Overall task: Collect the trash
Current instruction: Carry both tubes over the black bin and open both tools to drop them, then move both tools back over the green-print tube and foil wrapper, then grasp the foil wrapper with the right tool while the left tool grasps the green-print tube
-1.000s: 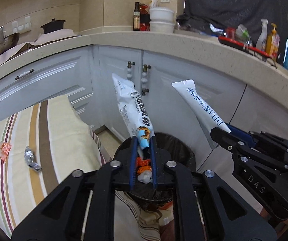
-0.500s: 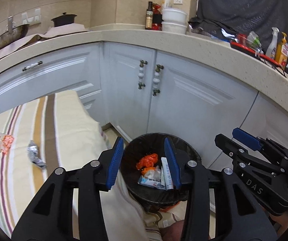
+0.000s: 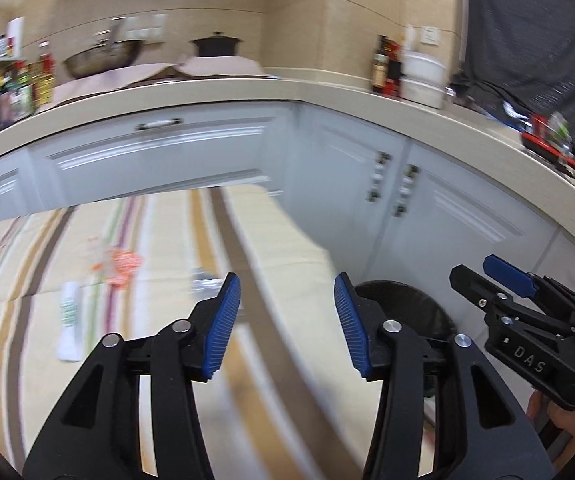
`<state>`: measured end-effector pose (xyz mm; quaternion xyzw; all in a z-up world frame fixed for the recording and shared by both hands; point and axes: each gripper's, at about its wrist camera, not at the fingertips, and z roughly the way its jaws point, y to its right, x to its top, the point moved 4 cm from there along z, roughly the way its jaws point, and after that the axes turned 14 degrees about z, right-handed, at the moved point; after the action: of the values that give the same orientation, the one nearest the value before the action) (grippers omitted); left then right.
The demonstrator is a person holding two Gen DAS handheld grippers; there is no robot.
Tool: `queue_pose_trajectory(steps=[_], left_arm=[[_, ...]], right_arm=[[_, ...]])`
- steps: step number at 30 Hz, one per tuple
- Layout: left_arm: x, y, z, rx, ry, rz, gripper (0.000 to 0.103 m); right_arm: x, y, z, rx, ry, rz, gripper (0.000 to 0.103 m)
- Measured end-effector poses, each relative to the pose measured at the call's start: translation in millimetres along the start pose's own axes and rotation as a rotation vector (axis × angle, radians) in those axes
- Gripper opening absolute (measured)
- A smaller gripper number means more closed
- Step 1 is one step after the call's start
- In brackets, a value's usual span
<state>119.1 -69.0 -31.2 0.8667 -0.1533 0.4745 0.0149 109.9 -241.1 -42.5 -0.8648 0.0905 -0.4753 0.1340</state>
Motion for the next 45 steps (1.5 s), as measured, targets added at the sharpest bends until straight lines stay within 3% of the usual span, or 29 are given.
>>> queue_pose_trajectory(steps=[11,20,27,37,42,45], left_arm=[[-47,-106,-22,0.191,-0.065,-0.135,0.051],[-77,-156,-22,0.255,-0.13,-0.217,0.053],[-86,-167,-11,0.225,-0.162,-0.258,0.059],[-94,-168,16,0.162,-0.237,-0.281,0.059],[-98,-168,22,0.137,-0.258,-0.298,0.056],[-101,-170,25,0.121,-0.266,-0.315,0.046]], right_arm=[[-20,-86,31,0.138,-0.081,-0.096,0.055],[-41,-122,65,0.169,-0.176,-0.146,0.055],[-43,-132,82,0.16,-0.221,-0.15,0.055],[-50,-136,103,0.136,-0.305,-0.174,0.055],[-54,-134,114,0.13,-0.35,-0.181,0.05],[-55,-135,117,0.134,-0.367,-0.181,0.044]])
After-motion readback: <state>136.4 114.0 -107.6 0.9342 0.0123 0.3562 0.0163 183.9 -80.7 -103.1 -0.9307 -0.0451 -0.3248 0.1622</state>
